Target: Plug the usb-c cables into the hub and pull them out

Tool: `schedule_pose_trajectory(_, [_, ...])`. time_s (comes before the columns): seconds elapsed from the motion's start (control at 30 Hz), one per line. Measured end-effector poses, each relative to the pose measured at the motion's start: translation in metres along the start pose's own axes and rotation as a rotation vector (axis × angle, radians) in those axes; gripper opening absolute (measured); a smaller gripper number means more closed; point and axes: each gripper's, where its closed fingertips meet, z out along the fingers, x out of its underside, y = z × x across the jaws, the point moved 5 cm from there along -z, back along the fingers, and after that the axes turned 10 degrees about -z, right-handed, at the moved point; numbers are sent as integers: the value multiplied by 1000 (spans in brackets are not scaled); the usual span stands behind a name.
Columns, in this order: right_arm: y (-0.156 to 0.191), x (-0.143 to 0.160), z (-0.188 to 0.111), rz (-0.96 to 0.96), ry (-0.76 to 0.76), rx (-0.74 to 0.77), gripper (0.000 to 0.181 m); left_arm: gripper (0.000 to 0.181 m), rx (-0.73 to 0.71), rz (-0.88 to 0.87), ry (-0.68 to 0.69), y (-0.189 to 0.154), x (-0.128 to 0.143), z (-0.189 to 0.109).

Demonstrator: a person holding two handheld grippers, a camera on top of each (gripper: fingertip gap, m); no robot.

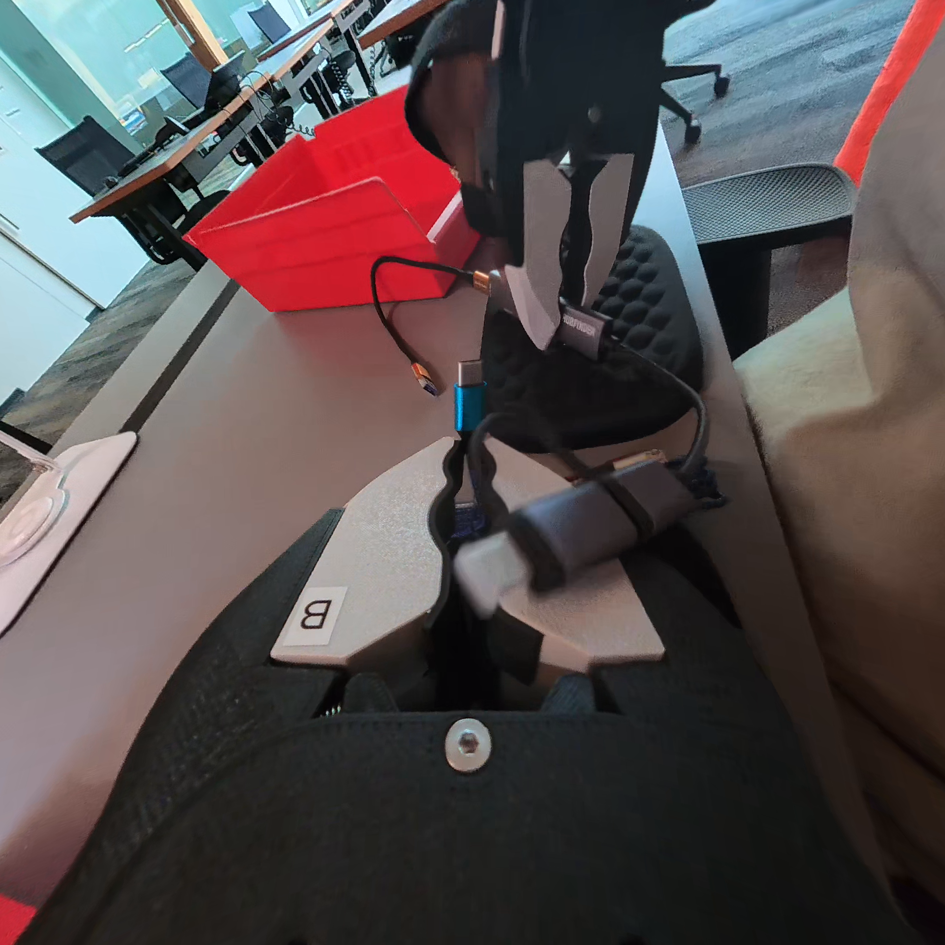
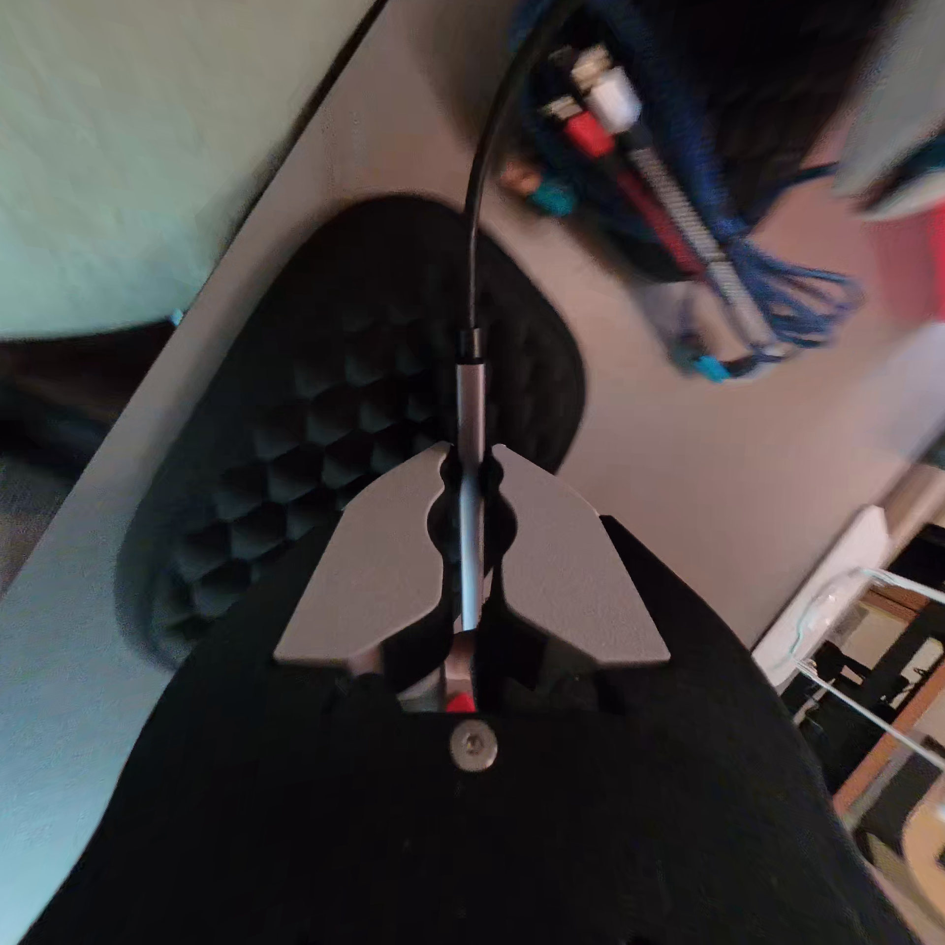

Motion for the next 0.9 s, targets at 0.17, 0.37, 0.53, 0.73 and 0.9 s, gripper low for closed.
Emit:
schedule_pose_trajectory(0.17, [-35,-7,-64,269,-417,538,9,3,-9,-66,-68,5,-18,-4])
schedule_pose_trajectory(0.37, [-41,33,-131,578,-1124,1041,8,3,-51,-141,-47,10,-36,-3])
schedule_pose_trajectory(0.53, [-30,30,-143,520,-1276,1101,8,3,-18,-127,-27,2,-55,-3])
schedule_pose_trajectory(0.73, [-34,6,-140,428,-1110,990,8,3,91,-88,-50,-10,-81,-1])
schedule_pose_trajectory(0.9, [-40,-21,-139,308,-927,923,8,3,162,-67,-32,-18,-91,2])
